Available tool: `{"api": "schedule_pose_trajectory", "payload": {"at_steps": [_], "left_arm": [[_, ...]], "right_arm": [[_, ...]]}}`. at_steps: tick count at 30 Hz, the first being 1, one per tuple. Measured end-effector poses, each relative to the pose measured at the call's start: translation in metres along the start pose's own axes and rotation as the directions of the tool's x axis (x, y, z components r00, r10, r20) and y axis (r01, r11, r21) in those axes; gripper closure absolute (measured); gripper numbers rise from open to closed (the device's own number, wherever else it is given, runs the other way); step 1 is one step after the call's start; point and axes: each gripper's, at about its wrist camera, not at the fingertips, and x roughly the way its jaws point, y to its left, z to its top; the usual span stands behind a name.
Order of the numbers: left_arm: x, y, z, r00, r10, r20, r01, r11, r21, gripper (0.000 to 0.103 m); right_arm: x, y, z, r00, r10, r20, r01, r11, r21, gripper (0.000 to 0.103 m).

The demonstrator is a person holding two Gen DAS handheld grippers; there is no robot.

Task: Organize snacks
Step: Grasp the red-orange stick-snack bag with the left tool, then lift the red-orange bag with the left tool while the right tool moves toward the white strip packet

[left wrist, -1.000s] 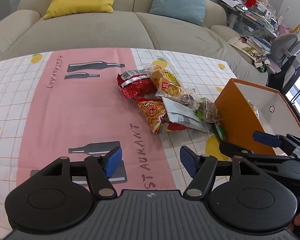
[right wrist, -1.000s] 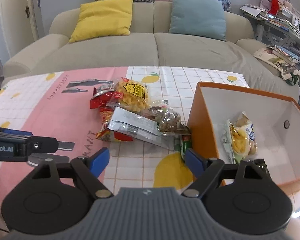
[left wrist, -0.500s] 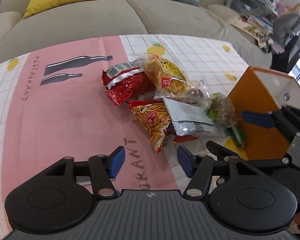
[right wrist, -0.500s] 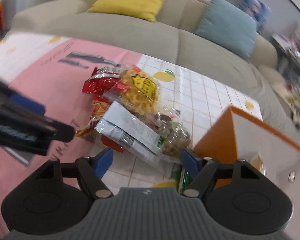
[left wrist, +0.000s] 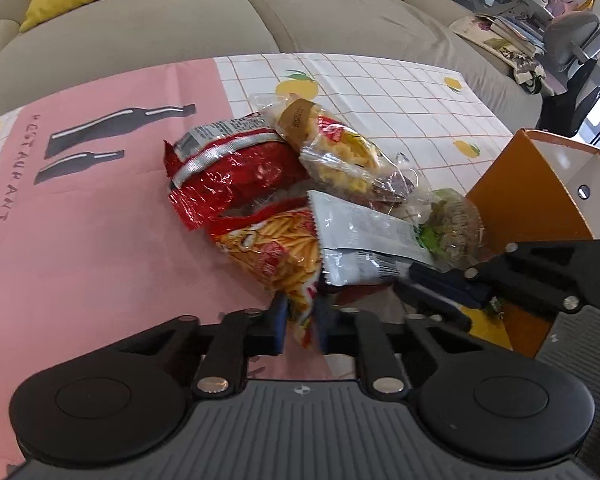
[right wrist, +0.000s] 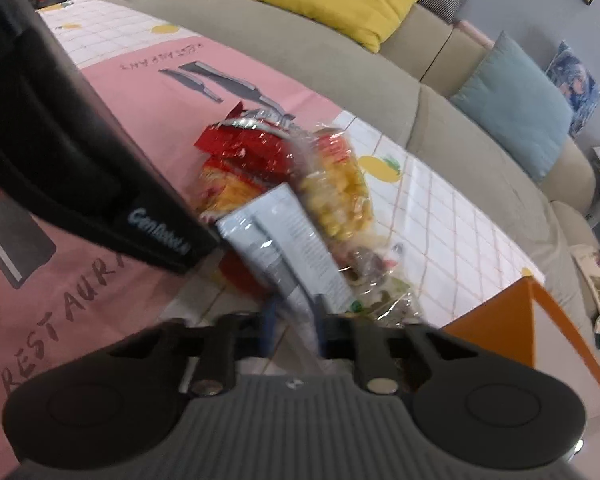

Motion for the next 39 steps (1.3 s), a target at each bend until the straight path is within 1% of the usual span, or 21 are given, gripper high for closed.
{"api": "schedule_pose_trajectory", "payload": {"at_steps": [1, 4, 8, 11, 15, 21, 25, 29, 30, 32, 33, 34, 35, 36, 37, 38, 39], "left_arm": [[-0.001, 0.0, -0.001, 1.0, 0.002, 0.004, -0.002, 1.0, -0.003, 0.095], [-0.005, 0.002, -0.003, 1.0, 0.008, 0.002, -0.008, 1.0, -0.021, 0.097], [-0.019, 0.01, -0.012, 0.999, 0.028, -0.015, -0.029, 0.998, -0.064, 0.098], [-0.033, 0.016, -0.024, 0.998, 0.042, -0.038, -0.045, 0.995, -0.089, 0.098], [-0.051, 0.021, -0.043, 0.997, 0.049, -0.065, -0.056, 0.993, -0.102, 0.098], [-0.072, 0.018, -0.076, 0.991, 0.061, -0.119, -0.072, 0.993, -0.096, 0.099], [-0.078, 0.02, -0.094, 0.991, 0.062, -0.115, -0.076, 0.99, -0.122, 0.099], [-0.079, 0.024, -0.094, 0.996, 0.055, -0.077, -0.064, 0.99, -0.129, 0.098], [-0.079, 0.023, -0.094, 0.996, 0.053, -0.075, -0.062, 0.99, -0.126, 0.095], [-0.078, 0.025, -0.091, 0.997, 0.04, -0.073, -0.05, 0.989, -0.139, 0.086], [-0.078, 0.026, -0.091, 0.997, 0.035, -0.067, -0.044, 0.988, -0.145, 0.077], [-0.078, 0.026, -0.089, 0.997, 0.037, -0.061, -0.045, 0.988, -0.146, 0.065], [-0.078, 0.026, -0.089, 0.998, 0.045, -0.053, -0.052, 0.989, -0.141, 0.06], [-0.079, 0.025, -0.087, 0.998, 0.053, -0.043, -0.058, 0.99, -0.126, 0.05], [-0.078, 0.024, -0.086, 0.997, 0.061, -0.041, -0.065, 0.992, -0.108, 0.04], [-0.077, 0.023, -0.084, 0.996, 0.071, -0.05, -0.075, 0.994, -0.085, 0.037], [-0.075, 0.023, -0.083, 0.995, 0.084, -0.062, -0.089, 0.993, -0.077, 0.034]], "right_arm": [[0.0, 0.0, 0.0, 1.0, 0.001, 0.003, -0.001, 1.0, 0.01, 0.1], [-0.004, -0.002, 0.0, 1.0, 0.015, 0.008, -0.015, 0.999, 0.039, 0.103], [-0.018, -0.003, -0.001, 0.999, 0.047, 0.015, -0.048, 0.995, 0.089, 0.103], [-0.033, -0.002, -0.003, 0.997, 0.076, 0.024, -0.078, 0.986, 0.147, 0.103], [-0.055, 0.004, -0.011, 0.99, 0.137, 0.014, -0.137, 0.964, 0.229, 0.103], [-0.084, 0.02, -0.033, 0.973, 0.231, -0.005, -0.214, 0.913, 0.347, 0.103], [-0.092, 0.027, -0.049, 0.974, 0.227, -0.016, -0.205, 0.907, 0.367, 0.103], [-0.087, 0.017, -0.053, 0.976, 0.215, -0.026, -0.189, 0.905, 0.38, 0.103], [-0.086, 0.015, -0.053, 0.978, 0.206, -0.027, -0.181, 0.907, 0.381, 0.103], [-0.085, 0.01, -0.052, 0.979, 0.2, -0.026, -0.175, 0.907, 0.382, 0.102], [-0.083, 0.007, -0.052, 0.981, 0.194, -0.026, -0.169, 0.907, 0.385, 0.099], [-0.081, 0.005, -0.05, 0.981, 0.191, -0.024, -0.167, 0.908, 0.385, 0.099], [-0.078, 0.003, -0.048, 0.982, 0.189, -0.023, -0.166, 0.909, 0.381, 0.099], [-0.075, 0.002, -0.046, 0.983, 0.184, -0.022, -0.163, 0.911, 0.379, 0.097], [-0.072, 0.0, -0.045, 0.983, 0.182, -0.02, -0.161, 0.911, 0.379, 0.091], [-0.069, -0.002, -0.043, 0.983, 0.181, -0.017, -0.16, 0.909, 0.384, 0.085], [-0.065, -0.004, -0.04, 0.984, 0.18, -0.015, -0.16, 0.906, 0.392, 0.075]]}}
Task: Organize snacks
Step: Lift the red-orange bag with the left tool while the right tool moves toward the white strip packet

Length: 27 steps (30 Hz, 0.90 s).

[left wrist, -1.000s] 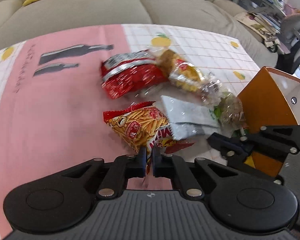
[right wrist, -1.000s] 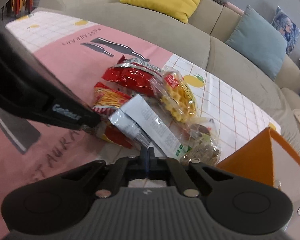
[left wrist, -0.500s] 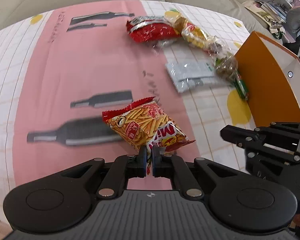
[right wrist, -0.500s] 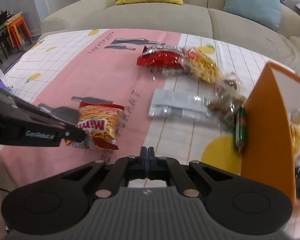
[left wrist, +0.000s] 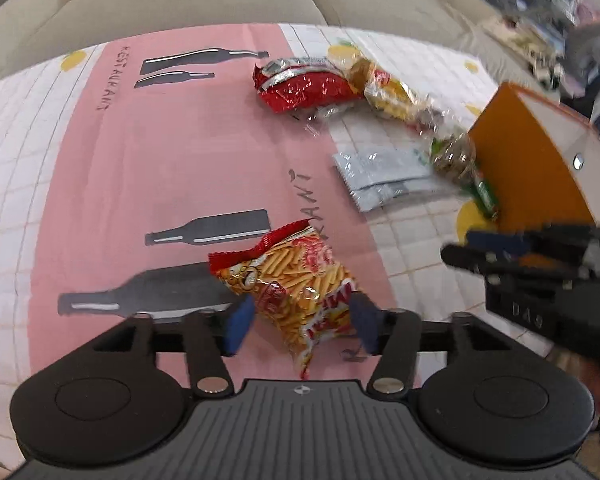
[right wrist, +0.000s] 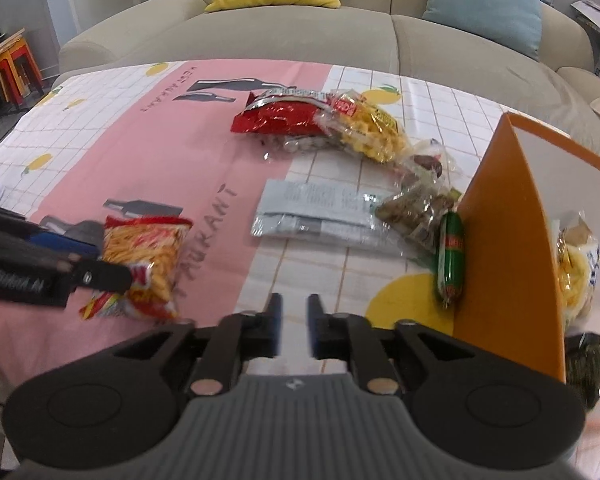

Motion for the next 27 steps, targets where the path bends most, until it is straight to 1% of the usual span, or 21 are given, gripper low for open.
{"api": "schedule_pose_trajectory", "payload": {"at_steps": [1, 2, 3, 4, 6, 7, 8, 9, 11, 12, 13, 15, 16, 20, 23, 24, 26, 27], "left_arm": [[0.002, 0.001, 0.002, 1.0, 0.018, -0.016, -0.018, 1.0, -0.01, 0.034], [0.003, 0.004, 0.003, 0.999, 0.031, -0.036, -0.032, 0.999, -0.041, 0.033], [0.004, 0.007, 0.005, 0.998, 0.032, -0.05, -0.036, 0.996, -0.081, 0.031], [0.005, 0.012, 0.006, 0.998, 0.017, -0.059, -0.025, 0.989, -0.146, 0.025], [0.006, 0.02, 0.007, 0.998, -0.028, -0.056, 0.011, 0.96, -0.279, 0.021], [0.006, 0.022, 0.008, 0.998, -0.045, -0.052, 0.026, 0.946, -0.322, 0.02], [0.008, 0.022, 0.009, 0.997, -0.053, -0.052, 0.031, 0.937, -0.348, 0.02], [0.011, 0.021, 0.012, 0.997, -0.046, -0.061, 0.021, 0.933, -0.358, 0.019], [0.017, 0.018, 0.018, 0.996, -0.013, -0.086, -0.02, 0.931, -0.364, 0.02], [0.02, 0.018, 0.02, 0.995, 0.007, -0.101, -0.044, 0.928, -0.37, 0.02], [0.022, 0.019, 0.02, 0.994, 0.008, -0.106, -0.048, 0.924, -0.38, 0.02], [0.027, 0.026, 0.02, 0.993, -0.011, -0.116, -0.039, 0.908, -0.416, 0.02], [0.028, 0.028, 0.02, 0.993, -0.019, -0.118, -0.034, 0.904, -0.426, 0.02], [0.027, 0.036, 0.017, 0.992, -0.005, -0.129, -0.052, 0.898, -0.437, 0.02], [0.027, 0.04, 0.016, 0.99, -0.01, -0.139, -0.052, 0.898, -0.437, 0.02], [0.027, 0.04, 0.016, 0.99, -0.01, -0.141, -0.053, 0.898, -0.436, 0.02], [0.027, 0.039, 0.017, 0.99, -0.008, -0.142, -0.054, 0.903, -0.426, 0.02], [0.027, 0.038, 0.017, 0.99, -0.005, -0.142, -0.056, 0.907, -0.418, 0.02]], "right_arm": [[0.004, -0.002, 0.003, 1.0, -0.001, 0.002, 0.001, 1.0, 0.013, 0.065], [0.007, -0.003, 0.006, 1.0, -0.002, 0.004, 0.002, 1.0, 0.029, 0.062], [0.011, -0.005, 0.009, 1.0, 0.001, 0.006, -0.002, 0.999, 0.054, 0.056], [0.014, -0.006, 0.012, 1.0, 0.005, 0.008, -0.005, 0.996, 0.087, 0.05], [0.021, -0.007, 0.017, 1.0, 0.009, 0.021, -0.011, 0.991, 0.132, 0.047], [0.025, -0.005, 0.02, 1.0, 0.009, 0.028, -0.013, 0.991, 0.135, 0.047], [0.029, -0.001, 0.023, 0.999, 0.008, 0.036, -0.013, 0.992, 0.124, 0.047], [0.034, 0.003, 0.025, 0.999, 0.006, 0.048, -0.011, 0.994, 0.104, 0.047], [0.042, 0.011, 0.029, 0.998, -0.007, 0.065, 0.003, 0.998, 0.056, 0.047], [0.046, 0.013, 0.03, 0.998, -0.018, 0.068, 0.016, 0.999, 0.036, 0.049], [0.051, 0.014, 0.031, 0.997, -0.027, 0.07, 0.026, 1.0, 0.018, 0.05], [0.058, 0.015, 0.033, 0.997, -0.015, 0.073, 0.015, 1.0, -0.004, 0.053], [0.061, 0.015, 0.034, 0.997, -0.005, 0.071, 0.006, 1.0, -0.013, 0.057], [0.068, 0.025, 0.037, 0.996, 0.009, 0.084, -0.002, 0.997, -0.073, 0.057], [0.076, 0.032, 0.039, 0.995, -0.037, 0.088, 0.046, 0.992, -0.114, 0.057], [0.078, 0.034, 0.038, 0.995, -0.057, 0.087, 0.068, 0.99, -0.124, 0.061], [0.075, 0.034, 0.034, 0.995, -0.052, 0.086, 0.064, 0.988, -0.143, 0.069], [0.072, 0.034, 0.03, 0.997, -0.032, 0.065, 0.041, 0.988, -0.147, 0.087]]}}
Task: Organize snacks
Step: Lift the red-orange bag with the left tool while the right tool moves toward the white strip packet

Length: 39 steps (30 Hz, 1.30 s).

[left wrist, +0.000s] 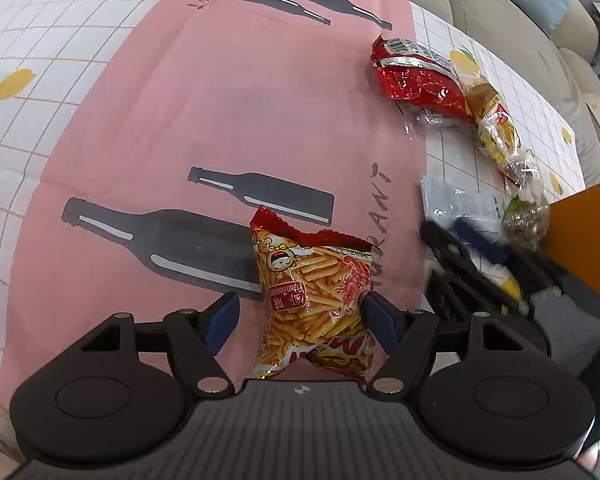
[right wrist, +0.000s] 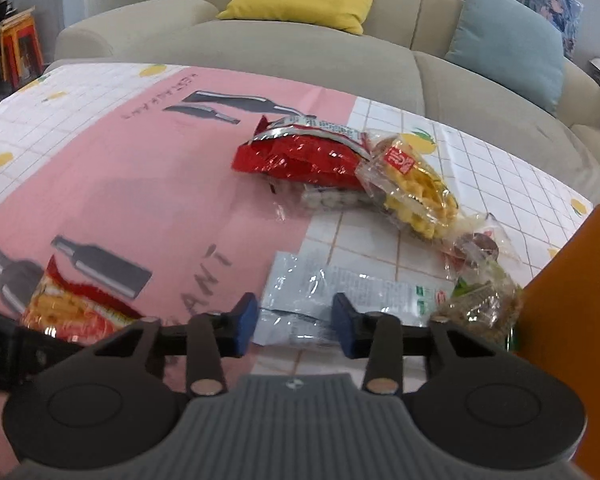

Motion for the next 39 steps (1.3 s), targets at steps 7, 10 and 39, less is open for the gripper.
{"api": "schedule_pose_trajectory", "payload": {"at_steps": [7, 10, 39], "left_arm": [[0.0, 0.0, -0.008, 1.0, -0.017, -0.006, 0.017, 0.999, 0.036, 0.026], [0.0, 0.001, -0.01, 1.0, -0.021, -0.002, 0.021, 0.999, 0.042, 0.026], [0.002, -0.027, 0.023, 0.992, 0.027, 0.126, -0.053, 0.978, 0.202, 0.054]], "right_arm": [[-0.029, -0.008, -0.035, 0.997, 0.02, -0.076, -0.02, 1.0, 0.004, 0.103], [-0.039, -0.017, -0.046, 0.993, -0.005, -0.121, 0.008, 1.0, 0.02, 0.103], [0.001, -0.066, 0.001, 0.991, 0.005, -0.132, 0.091, 0.698, 0.711, 0.022]]}}
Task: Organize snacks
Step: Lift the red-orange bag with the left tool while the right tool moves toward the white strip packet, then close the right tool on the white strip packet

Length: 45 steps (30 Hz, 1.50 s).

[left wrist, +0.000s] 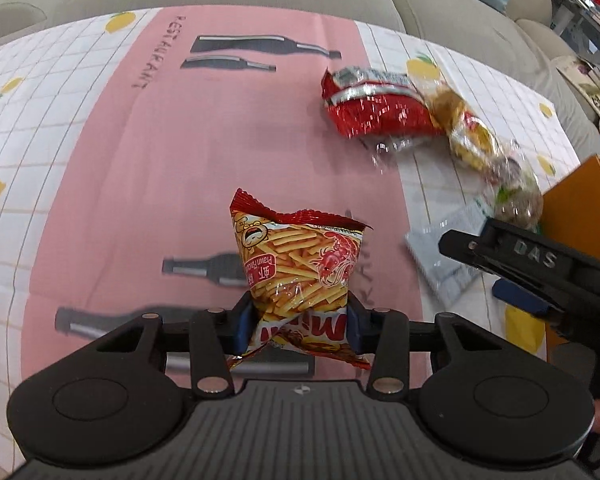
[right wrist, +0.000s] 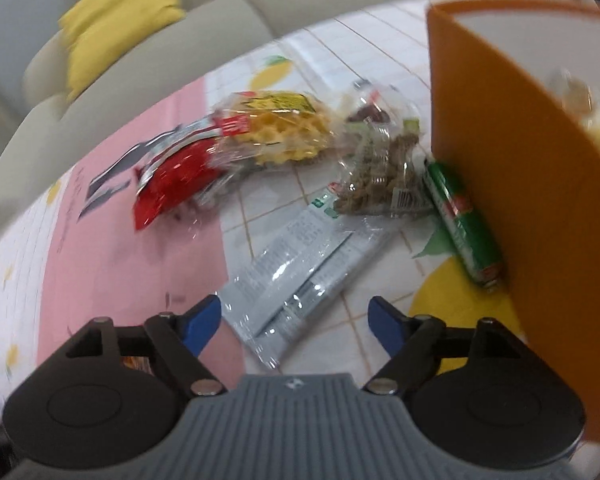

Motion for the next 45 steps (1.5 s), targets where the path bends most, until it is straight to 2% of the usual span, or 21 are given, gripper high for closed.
{"api": "schedule_pose_trajectory", "payload": {"at_steps": [2, 5, 11, 14, 17, 20, 22, 24, 26, 29, 32, 33, 34, 36, 37, 38, 40, 45], "left_arm": [[0.001, 0.0, 0.005, 1.0, -0.002, 0.006, 0.002, 1.0, -0.004, 0.054], [0.004, 0.0, 0.009, 1.0, -0.002, 0.011, 0.002, 1.0, -0.015, 0.054], [0.007, 0.005, 0.009, 1.0, -0.006, 0.003, 0.006, 0.999, -0.04, 0.054], [0.009, 0.007, 0.008, 1.0, -0.007, -0.006, 0.006, 0.999, -0.048, 0.054], [0.008, 0.007, 0.007, 1.0, -0.012, -0.013, 0.011, 0.999, -0.049, 0.054], [0.005, 0.007, 0.003, 0.999, -0.031, -0.017, 0.03, 0.998, -0.055, 0.054], [0.002, 0.006, 0.0, 0.999, -0.043, -0.019, 0.042, 0.998, -0.056, 0.054], [-0.001, 0.004, -0.003, 0.999, -0.044, -0.021, 0.043, 0.998, -0.052, 0.054], [-0.002, 0.003, -0.005, 0.999, -0.045, -0.023, 0.044, 0.998, -0.051, 0.054], [-0.003, 0.002, -0.007, 0.999, -0.048, -0.022, 0.047, 0.997, -0.057, 0.054], [-0.004, 0.0, -0.007, 0.999, -0.05, -0.015, 0.049, 0.997, -0.055, 0.054], [-0.005, 0.0, -0.006, 0.999, -0.051, -0.012, 0.051, 0.997, -0.055, 0.054], [-0.006, 0.0, -0.006, 0.999, -0.052, -0.008, 0.052, 0.997, -0.056, 0.054], [-0.006, 0.001, -0.004, 0.999, -0.051, -0.005, 0.051, 0.997, -0.064, 0.054], [-0.005, 0.002, -0.003, 0.999, -0.051, -0.003, 0.05, 0.996, -0.069, 0.054], [-0.004, 0.002, -0.001, 0.999, -0.049, -0.002, 0.049, 0.996, -0.073, 0.054], [-0.003, 0.003, 0.0, 0.999, -0.046, 0.001, 0.046, 0.996, -0.079, 0.054], [0.003, 0.007, 0.003, 0.999, -0.047, -0.005, 0.046, 0.995, -0.089, 0.054]], "right_arm": [[0.005, 0.006, 0.004, 0.999, -0.033, 0.026, 0.032, 0.999, 0.028, 0.02], [0.013, 0.018, 0.007, 0.996, -0.071, 0.053, 0.07, 0.997, 0.011, 0.019], [0.025, 0.043, 0.001, 0.983, -0.157, 0.1, 0.17, 0.975, -0.143, 0.019], [0.025, 0.046, -0.007, 0.975, -0.182, 0.124, 0.205, 0.958, -0.202, 0.025], [0.019, 0.045, -0.014, 0.979, -0.159, 0.126, 0.187, 0.947, -0.26, 0.039], [0.01, 0.039, -0.02, 0.989, -0.117, 0.092, 0.141, 0.937, -0.321, 0.057], [0.003, 0.034, -0.025, 0.994, -0.095, 0.058, 0.11, 0.919, -0.378, 0.081], [-0.005, 0.029, -0.031, 0.998, -0.068, 0.012, 0.067, 0.898, -0.434, 0.092], [-0.012, 0.019, -0.036, 0.998, -0.069, -0.012, 0.056, 0.89, -0.453, 0.096], [-0.02, 0.004, -0.038, 0.997, -0.075, -0.026, 0.056, 0.898, -0.437, 0.097], [-0.021, -0.006, -0.033, 0.998, -0.055, -0.039, 0.039, 0.938, -0.343, 0.091], [-0.021, -0.008, -0.031, 0.998, -0.048, -0.035, 0.035, 0.953, -0.3, 0.079], [-0.019, -0.007, -0.027, 0.999, -0.041, -0.022, 0.033, 0.962, -0.271, 0.06], [-0.017, -0.004, -0.023, 1.0, -0.025, 0.014, 0.028, 0.973, -0.23, 0.042], [-0.015, -0.001, -0.021, 0.999, -0.025, 0.025, 0.03, 0.976, -0.217, 0.037], [-0.011, 0.002, -0.018, 0.999, -0.026, 0.029, 0.031, 0.979, -0.202, 0.035], [0.0, 0.01, -0.011, 0.999, -0.041, 0.029, 0.045, 0.984, -0.172, 0.023], [0.021, 0.029, 0.0, 0.991, -0.112, 0.075, 0.119, 0.988, -0.097, 0.012]]}}
